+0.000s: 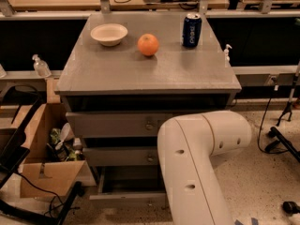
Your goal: Open bottom drawer
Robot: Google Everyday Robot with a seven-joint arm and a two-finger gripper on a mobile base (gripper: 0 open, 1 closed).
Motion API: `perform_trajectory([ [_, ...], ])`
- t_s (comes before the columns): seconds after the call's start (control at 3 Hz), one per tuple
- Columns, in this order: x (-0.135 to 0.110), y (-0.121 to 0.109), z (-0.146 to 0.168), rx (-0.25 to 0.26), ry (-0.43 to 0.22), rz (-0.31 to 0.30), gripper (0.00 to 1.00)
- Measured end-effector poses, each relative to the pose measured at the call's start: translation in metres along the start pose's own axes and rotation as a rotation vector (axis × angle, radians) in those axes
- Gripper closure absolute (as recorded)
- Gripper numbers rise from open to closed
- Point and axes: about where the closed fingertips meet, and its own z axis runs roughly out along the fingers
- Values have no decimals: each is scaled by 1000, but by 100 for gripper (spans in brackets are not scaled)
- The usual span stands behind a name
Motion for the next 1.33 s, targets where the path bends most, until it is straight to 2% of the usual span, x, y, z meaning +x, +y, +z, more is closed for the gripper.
perform_trajectory([
  [0.67, -2, 8, 0, -8, -1, 9, 73],
  [1.0, -6, -2, -29, 33, 21, 40, 95],
  [1.33, -31, 0, -68, 84, 35, 52, 100],
])
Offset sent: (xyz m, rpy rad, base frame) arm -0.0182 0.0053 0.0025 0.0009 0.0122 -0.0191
